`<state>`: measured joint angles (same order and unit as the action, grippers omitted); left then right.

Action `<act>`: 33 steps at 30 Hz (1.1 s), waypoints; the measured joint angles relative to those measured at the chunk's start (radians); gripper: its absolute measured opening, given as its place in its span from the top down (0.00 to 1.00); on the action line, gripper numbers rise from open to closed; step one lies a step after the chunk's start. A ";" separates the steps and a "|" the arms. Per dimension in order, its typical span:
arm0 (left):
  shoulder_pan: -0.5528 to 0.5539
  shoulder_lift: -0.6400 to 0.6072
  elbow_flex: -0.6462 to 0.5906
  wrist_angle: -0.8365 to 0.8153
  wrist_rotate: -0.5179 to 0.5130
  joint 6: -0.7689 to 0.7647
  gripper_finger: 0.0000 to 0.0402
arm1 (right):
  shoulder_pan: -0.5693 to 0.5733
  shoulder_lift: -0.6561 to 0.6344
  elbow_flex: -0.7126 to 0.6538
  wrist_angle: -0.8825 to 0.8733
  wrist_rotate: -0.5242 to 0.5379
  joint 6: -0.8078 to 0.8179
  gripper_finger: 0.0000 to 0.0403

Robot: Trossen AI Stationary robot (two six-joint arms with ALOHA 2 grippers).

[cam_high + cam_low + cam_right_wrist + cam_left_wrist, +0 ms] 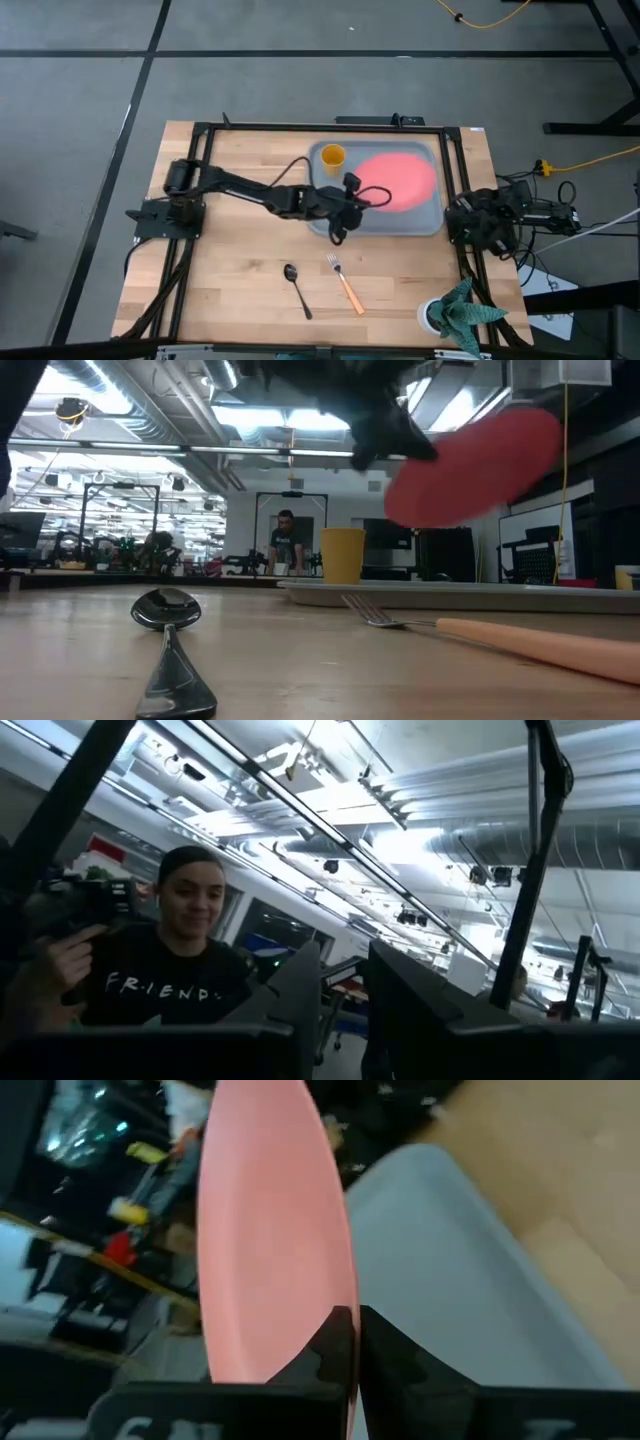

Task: Pick and place plate/cup/fork/spoon on tray
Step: Put the pink plate on the gray tray to the right of the yellow cup

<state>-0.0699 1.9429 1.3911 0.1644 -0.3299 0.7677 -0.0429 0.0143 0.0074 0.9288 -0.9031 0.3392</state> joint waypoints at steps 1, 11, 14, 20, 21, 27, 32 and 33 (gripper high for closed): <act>0.003 0.022 0.000 0.005 0.022 0.002 1.00 | 0.000 0.000 0.000 -0.004 0.000 0.000 0.77; 0.032 0.165 0.000 0.005 0.097 0.000 1.00 | 0.000 0.000 0.000 -0.037 0.001 0.001 0.77; 0.040 0.190 0.000 0.005 0.093 -0.002 0.98 | 0.000 0.001 0.000 -0.051 0.001 0.002 0.77; 0.046 0.194 0.000 0.008 0.034 -0.003 0.93 | 0.000 0.001 0.000 -0.107 -0.006 0.024 0.77; 0.045 0.194 0.000 0.008 0.021 -0.003 0.92 | 0.000 0.001 0.000 -0.113 -0.007 0.023 0.77; 0.046 0.194 0.000 0.011 -0.053 -0.006 0.90 | 0.000 0.001 0.000 -0.133 -0.007 0.022 0.77; 0.046 0.194 0.000 0.027 -0.046 -0.007 0.90 | 0.000 0.001 0.000 -0.140 -0.007 0.020 0.77; 0.046 0.194 0.000 0.038 -0.046 -0.007 0.90 | 0.000 0.001 0.000 -0.140 -0.007 0.020 0.77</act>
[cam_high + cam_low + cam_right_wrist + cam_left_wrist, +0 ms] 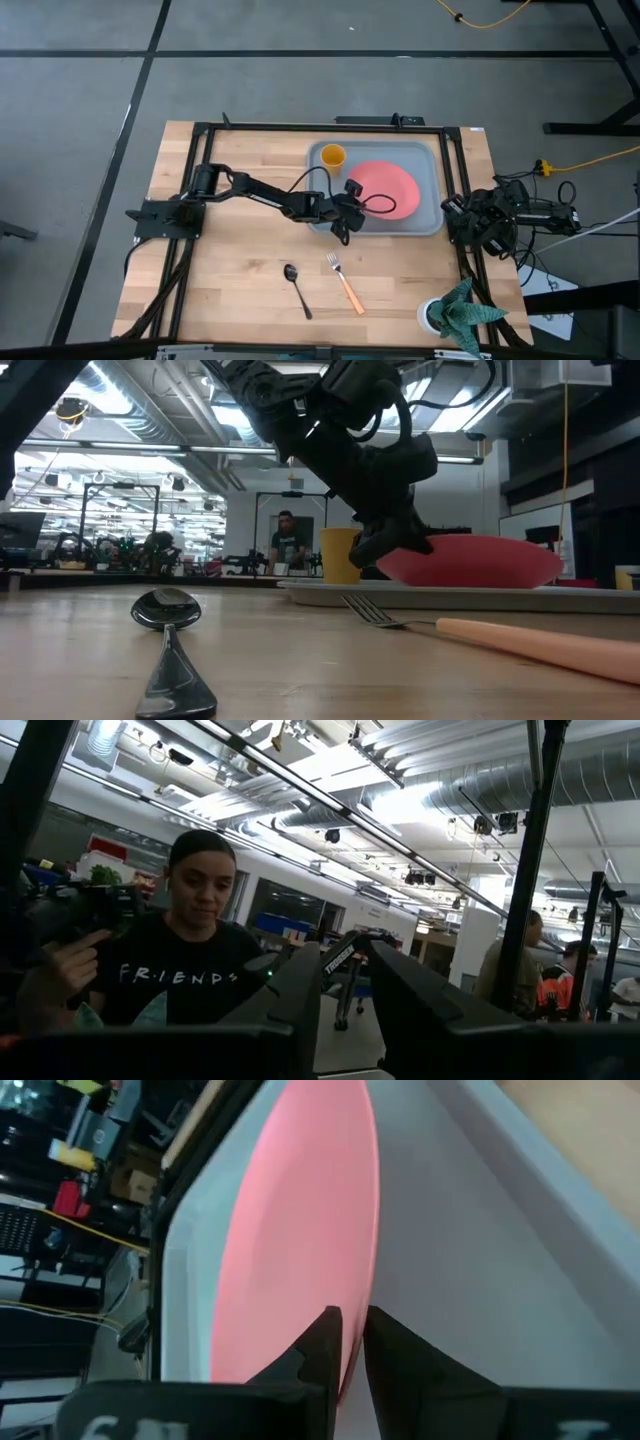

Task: Pick and place plate/cup/fork/spoon on tray
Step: Put the pink plate on the gray tray to the right of the yellow cup

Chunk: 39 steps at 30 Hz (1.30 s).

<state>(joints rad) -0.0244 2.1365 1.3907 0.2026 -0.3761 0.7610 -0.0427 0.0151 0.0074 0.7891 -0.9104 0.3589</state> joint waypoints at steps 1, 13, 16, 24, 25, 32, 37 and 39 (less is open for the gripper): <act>0.000 0.000 0.000 0.011 -0.001 0.000 0.90 | 0.000 0.000 0.000 0.000 0.000 0.000 0.77; -0.003 -0.001 0.000 0.041 -0.003 -0.055 0.90 | 0.000 0.000 0.000 -0.002 0.000 0.000 0.77; 0.002 -0.001 0.000 0.077 -0.004 -0.126 0.90 | 0.000 0.000 0.000 -0.009 0.000 -0.001 0.77; 0.030 -0.002 0.001 0.084 -0.008 -0.154 0.90 | 0.000 0.000 0.000 -0.018 0.000 -0.001 0.77; 0.031 -0.001 0.001 0.080 -0.004 -0.154 0.90 | 0.000 0.000 0.000 -0.018 0.000 -0.001 0.77; 0.030 -0.002 0.001 0.078 0.000 -0.150 0.90 | 0.000 0.000 0.000 -0.018 0.000 -0.001 0.77; 0.030 -0.002 0.001 0.077 0.000 -0.150 0.90 | 0.000 0.000 0.000 -0.018 0.000 -0.001 0.77; 0.030 -0.002 0.001 0.077 0.000 -0.150 0.90 | 0.000 0.000 0.000 -0.018 0.000 -0.001 0.77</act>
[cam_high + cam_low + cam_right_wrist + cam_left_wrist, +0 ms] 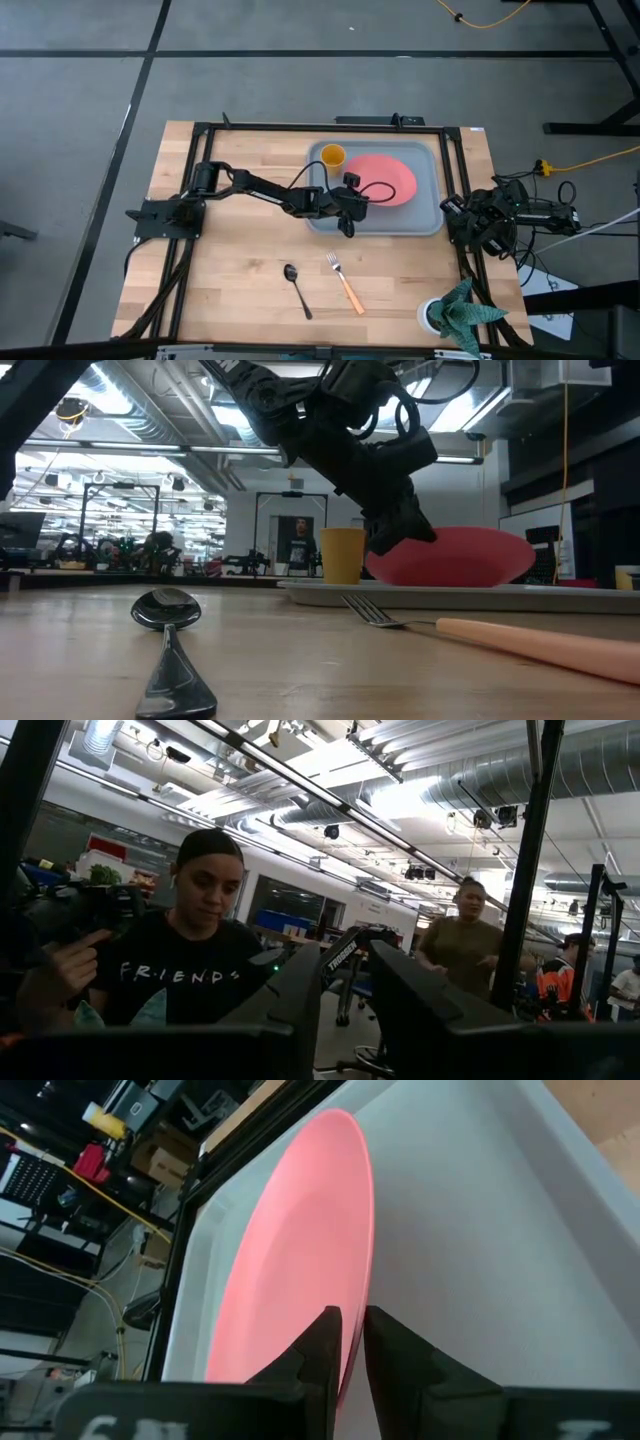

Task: Pick and place plate/cup/fork/spoon on tray
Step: Put the pink plate on the gray tray to the right of the yellow cup

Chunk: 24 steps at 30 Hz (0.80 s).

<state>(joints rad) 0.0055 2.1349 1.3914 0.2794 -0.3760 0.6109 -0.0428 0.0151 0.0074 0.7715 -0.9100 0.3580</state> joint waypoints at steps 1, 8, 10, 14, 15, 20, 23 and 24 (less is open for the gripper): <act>0.000 0.000 0.000 0.000 0.000 0.000 0.90 | 0.000 0.000 0.000 0.000 0.000 0.000 0.77; 0.000 0.000 0.000 0.000 0.000 0.000 0.90 | 0.000 0.000 0.000 0.000 0.000 -0.017 0.77; 0.000 0.000 0.000 0.002 0.000 0.008 0.90 | 0.000 0.000 0.000 0.000 0.000 -0.028 0.77; 0.000 0.000 0.000 0.011 -0.001 0.050 0.90 | 0.000 0.000 0.000 0.000 0.000 -0.026 0.77; 0.000 0.000 0.000 0.011 -0.001 0.051 0.90 | 0.000 0.000 0.000 0.000 0.000 -0.026 0.77; 0.000 0.000 0.000 0.016 -0.001 0.048 0.90 | 0.000 0.000 0.000 0.000 0.000 -0.026 0.77; 0.000 0.000 0.000 0.016 -0.005 0.097 0.90 | 0.000 0.000 0.000 0.000 0.000 -0.026 0.77; 0.000 0.000 0.000 0.016 -0.005 0.113 0.90 | 0.000 0.000 0.000 0.000 0.000 -0.026 0.77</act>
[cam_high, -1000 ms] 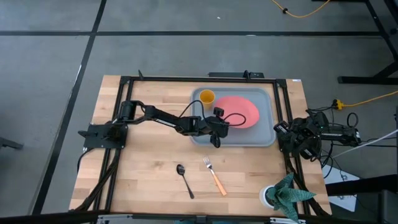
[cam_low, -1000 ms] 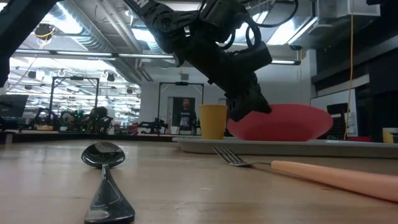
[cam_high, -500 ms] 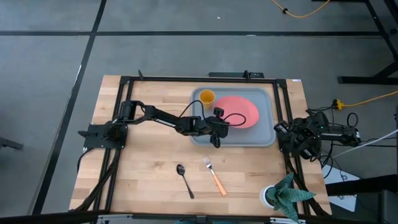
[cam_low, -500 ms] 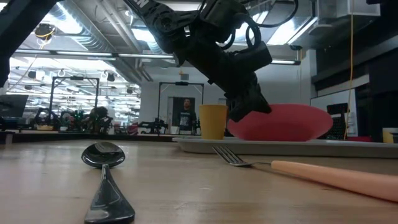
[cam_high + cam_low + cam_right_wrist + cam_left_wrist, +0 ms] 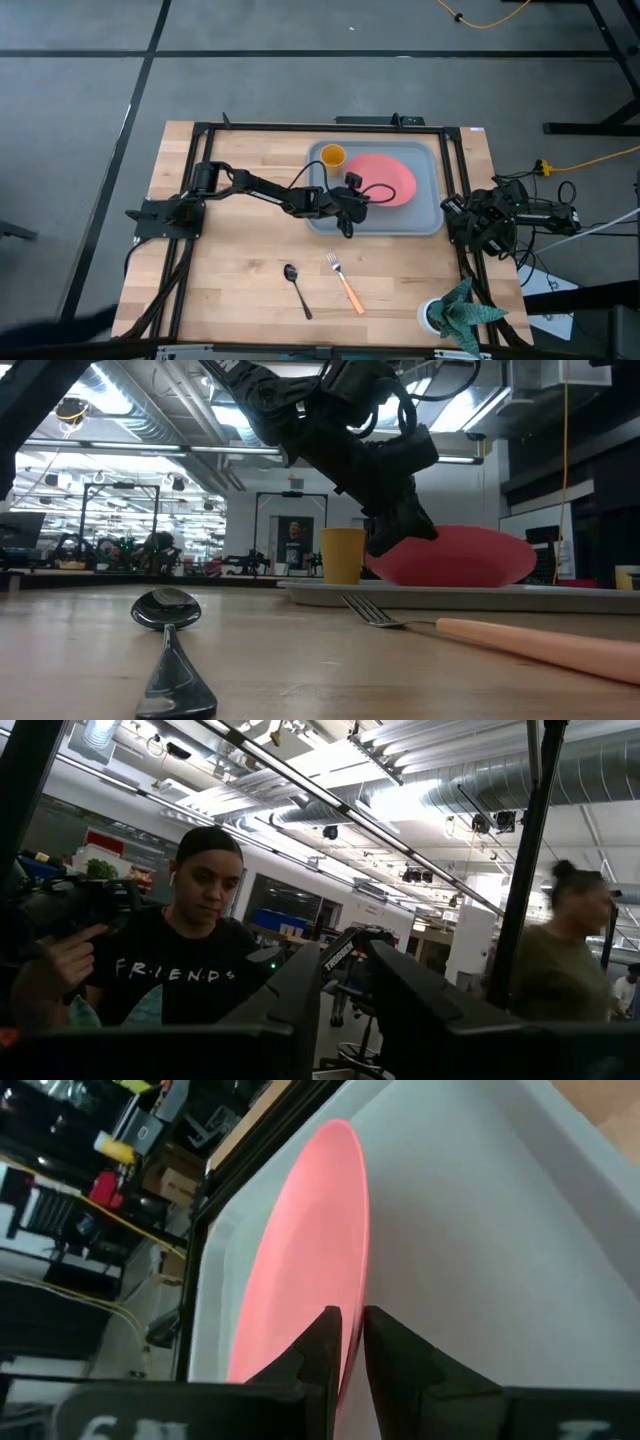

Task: Pick and place plate/cup/fork/spoon on tray
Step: Put the pink plate on the gray tray to the right of the yellow cup, then put the black spoon on the gray tray under the yellow cup

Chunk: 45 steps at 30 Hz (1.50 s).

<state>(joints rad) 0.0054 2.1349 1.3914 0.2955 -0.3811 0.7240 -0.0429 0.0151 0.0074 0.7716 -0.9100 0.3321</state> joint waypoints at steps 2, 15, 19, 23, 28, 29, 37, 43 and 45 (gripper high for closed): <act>0.000 0.000 0.000 0.000 0.012 0.011 0.90 | 0.000 0.000 0.000 0.000 0.000 0.000 0.77; -0.001 0.000 0.000 0.015 0.212 0.182 0.90 | 0.000 0.000 0.000 -0.067 0.000 -0.050 0.77; 0.000 0.000 0.000 0.015 0.215 0.182 0.90 | 0.000 0.000 0.000 -0.069 0.001 -0.052 0.77; -0.005 0.000 0.000 0.014 0.181 0.171 0.90 | 0.000 0.000 0.000 -0.069 0.001 -0.050 0.77; -0.048 -0.035 0.000 0.011 -0.008 0.176 0.90 | 0.000 0.000 0.000 -0.068 0.001 -0.049 0.77; -0.061 -0.045 0.000 0.015 -0.069 0.177 0.90 | 0.000 0.000 0.000 -0.068 0.001 -0.048 0.77; -0.131 -0.050 0.001 0.014 -0.208 0.169 0.90 | 0.000 0.000 0.000 -0.067 0.001 -0.087 0.77; -0.166 -0.050 0.001 0.018 -0.119 0.166 0.90 | 0.000 0.000 0.000 -0.067 0.003 -0.075 0.77; -0.185 -0.050 0.001 0.014 -0.127 0.083 0.90 | 0.000 0.000 0.000 -0.067 0.003 -0.072 0.77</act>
<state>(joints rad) -0.1799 2.0853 1.3922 0.3095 -0.5077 0.8070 -0.0429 0.0151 0.0074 0.7048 -0.9070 0.2605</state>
